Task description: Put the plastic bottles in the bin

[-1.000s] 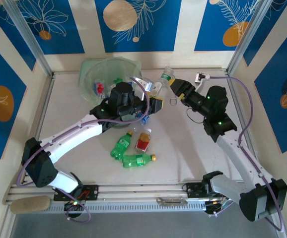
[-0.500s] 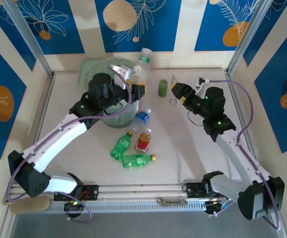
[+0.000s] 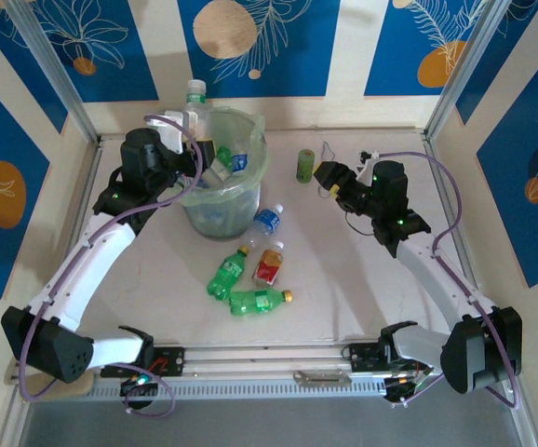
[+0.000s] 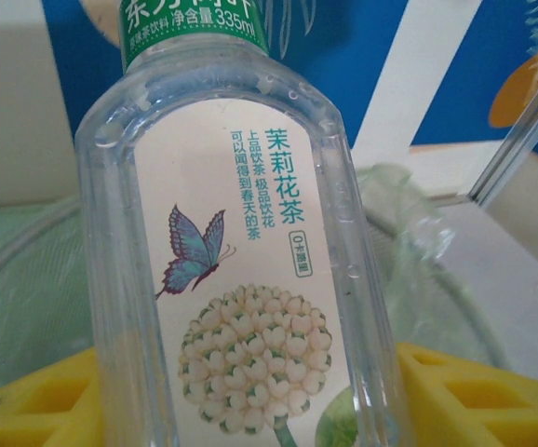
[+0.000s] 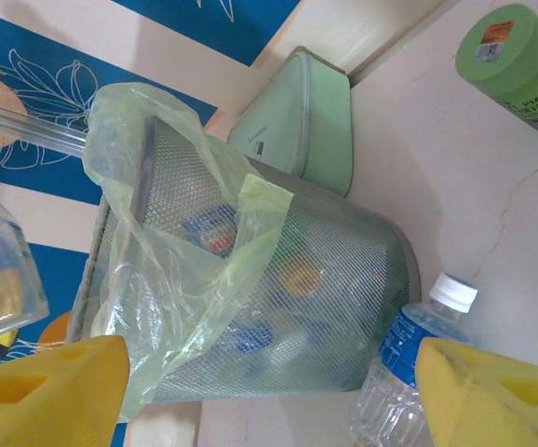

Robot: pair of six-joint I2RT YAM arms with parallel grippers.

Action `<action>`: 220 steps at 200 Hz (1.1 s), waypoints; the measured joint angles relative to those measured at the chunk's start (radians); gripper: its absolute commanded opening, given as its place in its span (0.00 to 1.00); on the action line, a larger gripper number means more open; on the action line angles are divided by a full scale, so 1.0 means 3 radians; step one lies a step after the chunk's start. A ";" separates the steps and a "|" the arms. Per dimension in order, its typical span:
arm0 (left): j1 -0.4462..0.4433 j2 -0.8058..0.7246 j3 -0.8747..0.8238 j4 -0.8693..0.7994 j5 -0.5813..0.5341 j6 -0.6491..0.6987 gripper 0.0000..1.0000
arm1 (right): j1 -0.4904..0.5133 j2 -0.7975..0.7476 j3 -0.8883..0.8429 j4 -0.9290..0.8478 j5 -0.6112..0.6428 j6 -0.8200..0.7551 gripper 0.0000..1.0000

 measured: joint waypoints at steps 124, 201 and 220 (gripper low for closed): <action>0.0024 0.0259 0.0075 -0.0563 0.0009 -0.0085 0.74 | 0.0023 0.0018 0.0000 -0.0004 0.0000 0.0001 0.81; 0.0025 0.0161 0.0108 -0.0570 0.0011 -0.0103 0.87 | 0.0064 0.0018 0.0000 -0.0011 0.0003 0.0000 0.81; 0.0027 0.0076 0.0107 -0.0567 0.0050 -0.0118 0.93 | 0.0084 0.0041 0.0000 -0.0011 0.0005 -0.0001 0.81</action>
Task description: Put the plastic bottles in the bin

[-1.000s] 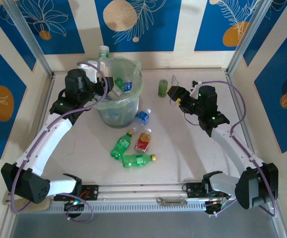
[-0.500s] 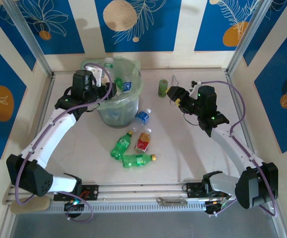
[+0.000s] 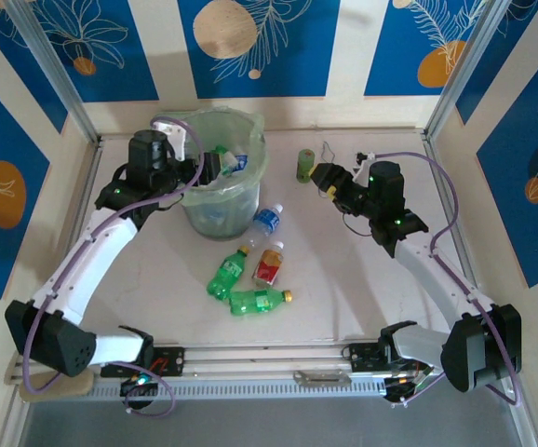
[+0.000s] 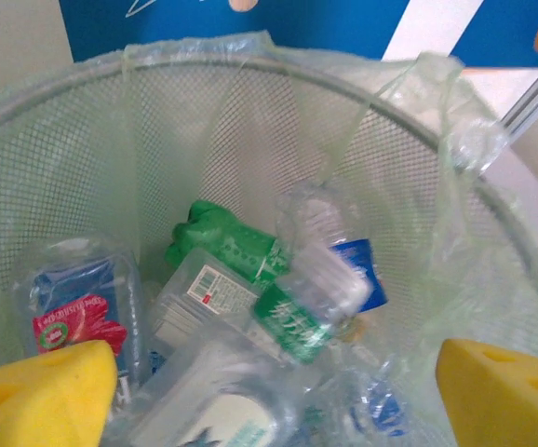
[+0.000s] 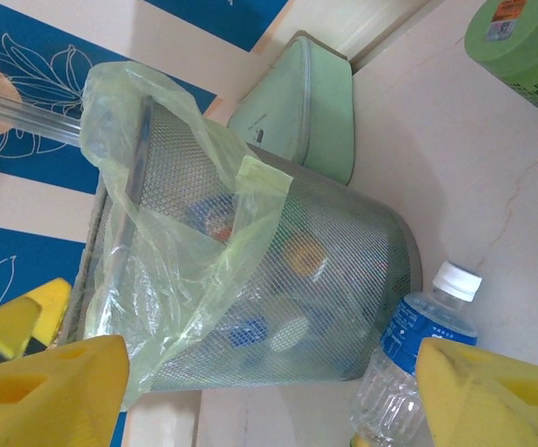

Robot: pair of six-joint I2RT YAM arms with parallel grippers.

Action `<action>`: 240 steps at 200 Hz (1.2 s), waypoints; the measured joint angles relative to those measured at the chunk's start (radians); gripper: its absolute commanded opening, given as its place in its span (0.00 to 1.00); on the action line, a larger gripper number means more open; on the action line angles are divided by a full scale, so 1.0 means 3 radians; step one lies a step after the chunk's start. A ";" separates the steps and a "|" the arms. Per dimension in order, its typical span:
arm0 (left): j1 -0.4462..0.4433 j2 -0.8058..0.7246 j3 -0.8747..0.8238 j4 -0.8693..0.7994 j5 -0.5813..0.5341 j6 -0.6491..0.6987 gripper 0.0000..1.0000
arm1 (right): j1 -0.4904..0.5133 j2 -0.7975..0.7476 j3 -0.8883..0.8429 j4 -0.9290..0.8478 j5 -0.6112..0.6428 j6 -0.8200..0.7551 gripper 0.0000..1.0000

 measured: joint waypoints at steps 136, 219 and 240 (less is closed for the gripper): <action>0.0001 -0.1546 -0.1223 0.0178 -0.0154 -0.0198 1.00 | 0.0617 0.1330 0.0223 -0.0085 0.0097 -0.0050 0.81; 0.0001 -0.2396 -0.2439 0.0160 -0.0221 -0.0711 1.00 | 0.0786 0.2158 0.0678 -0.0086 0.0139 -0.0038 0.81; 0.0001 -0.2519 -0.2651 0.0206 -0.0212 -0.0866 1.00 | 0.0807 0.2317 0.0735 -0.0090 0.0148 -0.0033 0.81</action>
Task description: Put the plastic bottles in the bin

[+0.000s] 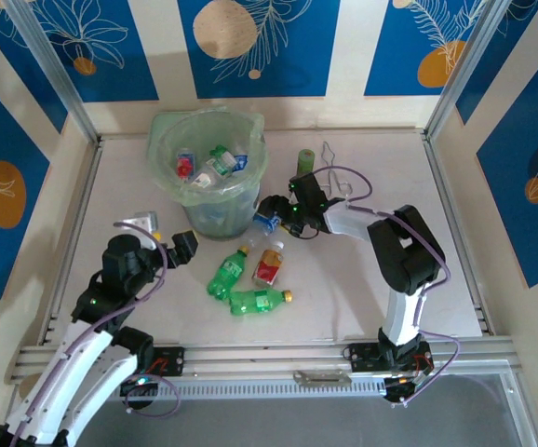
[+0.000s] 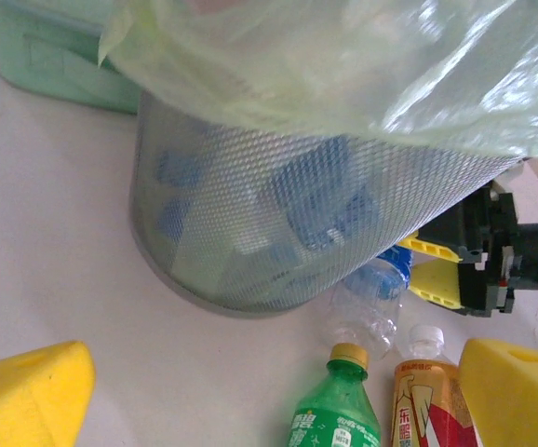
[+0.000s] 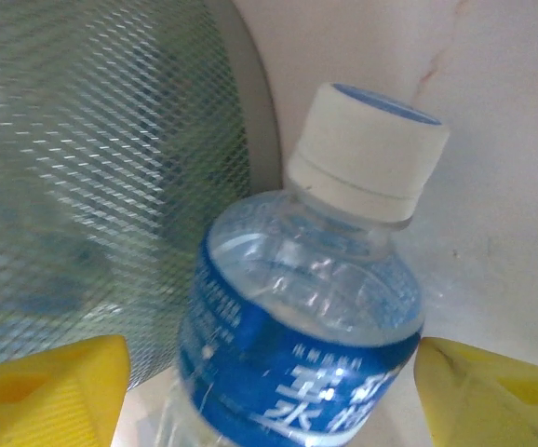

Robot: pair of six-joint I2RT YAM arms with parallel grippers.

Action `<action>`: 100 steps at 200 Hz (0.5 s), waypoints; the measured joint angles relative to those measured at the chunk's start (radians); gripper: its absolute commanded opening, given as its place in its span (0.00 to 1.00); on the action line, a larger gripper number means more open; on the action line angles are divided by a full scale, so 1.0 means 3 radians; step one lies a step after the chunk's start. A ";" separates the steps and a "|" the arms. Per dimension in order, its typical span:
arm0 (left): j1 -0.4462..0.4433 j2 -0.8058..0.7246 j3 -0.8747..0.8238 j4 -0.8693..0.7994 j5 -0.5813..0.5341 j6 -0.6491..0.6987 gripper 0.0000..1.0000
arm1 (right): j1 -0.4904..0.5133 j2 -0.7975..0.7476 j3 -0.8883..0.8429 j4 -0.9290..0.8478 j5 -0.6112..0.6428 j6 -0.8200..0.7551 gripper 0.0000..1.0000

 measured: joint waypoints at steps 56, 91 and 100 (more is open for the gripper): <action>0.0000 0.0125 -0.0355 0.0379 0.0102 -0.0264 1.00 | 0.0048 0.0238 0.0209 -0.0022 0.0034 0.0038 0.78; 0.0000 0.0336 -0.0416 0.0646 0.0228 -0.0332 1.00 | 0.0048 0.0338 0.0280 0.0005 0.0039 0.0085 0.74; 0.0000 0.0373 -0.0422 0.0699 0.0259 -0.0342 1.00 | 0.0048 0.0359 0.0280 0.0005 0.0041 0.0102 0.72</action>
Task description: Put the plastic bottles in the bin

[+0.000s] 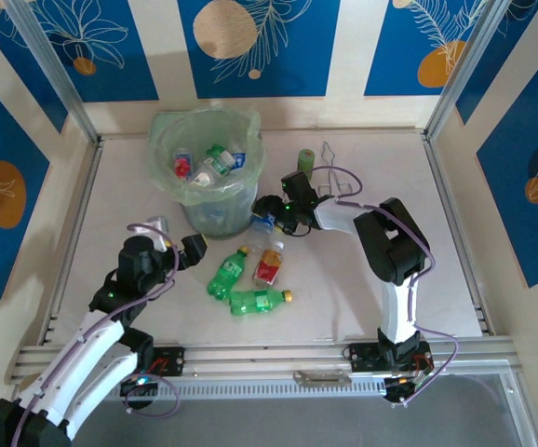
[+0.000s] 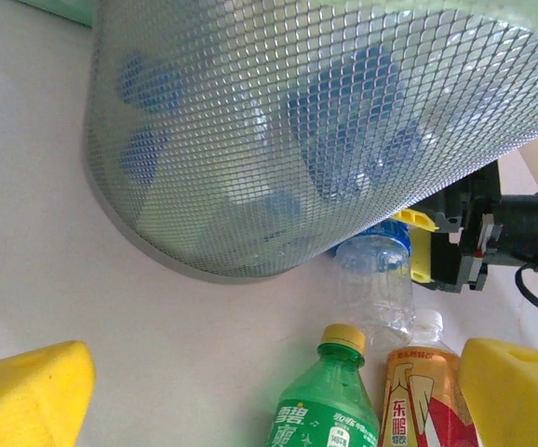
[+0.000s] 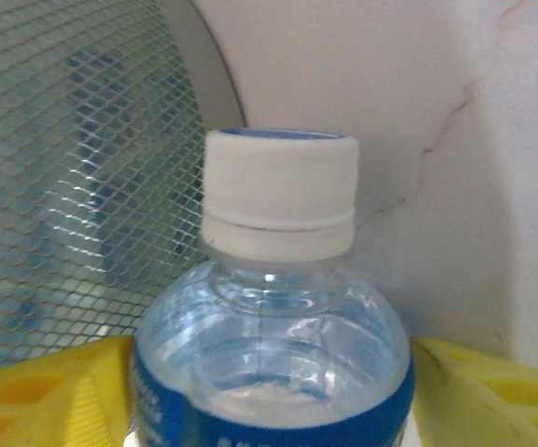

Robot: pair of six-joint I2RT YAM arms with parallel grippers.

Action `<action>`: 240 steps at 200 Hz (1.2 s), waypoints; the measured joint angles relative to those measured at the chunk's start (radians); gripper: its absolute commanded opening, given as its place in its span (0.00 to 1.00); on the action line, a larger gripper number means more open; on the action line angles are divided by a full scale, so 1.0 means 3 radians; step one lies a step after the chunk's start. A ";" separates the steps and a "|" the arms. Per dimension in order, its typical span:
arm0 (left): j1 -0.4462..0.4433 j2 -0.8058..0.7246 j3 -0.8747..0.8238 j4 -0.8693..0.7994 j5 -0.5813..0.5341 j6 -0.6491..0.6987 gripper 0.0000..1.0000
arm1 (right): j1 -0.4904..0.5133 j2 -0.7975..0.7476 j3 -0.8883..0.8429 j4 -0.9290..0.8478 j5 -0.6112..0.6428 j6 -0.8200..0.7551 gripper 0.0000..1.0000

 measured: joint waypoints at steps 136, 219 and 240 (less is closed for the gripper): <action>0.0000 0.0037 0.0008 0.0206 0.0182 -0.0069 1.00 | -0.0136 -0.0211 -0.0264 0.0149 0.0011 0.0057 0.54; 0.0000 0.0006 0.0754 0.0043 0.0242 0.0055 1.00 | -0.0576 -0.1661 -0.0651 0.0122 0.0163 -0.0200 0.54; 0.0000 0.0132 0.1038 0.0056 0.0299 0.0111 1.00 | -0.0613 -0.1998 -0.0673 0.0103 0.0159 -0.0324 0.53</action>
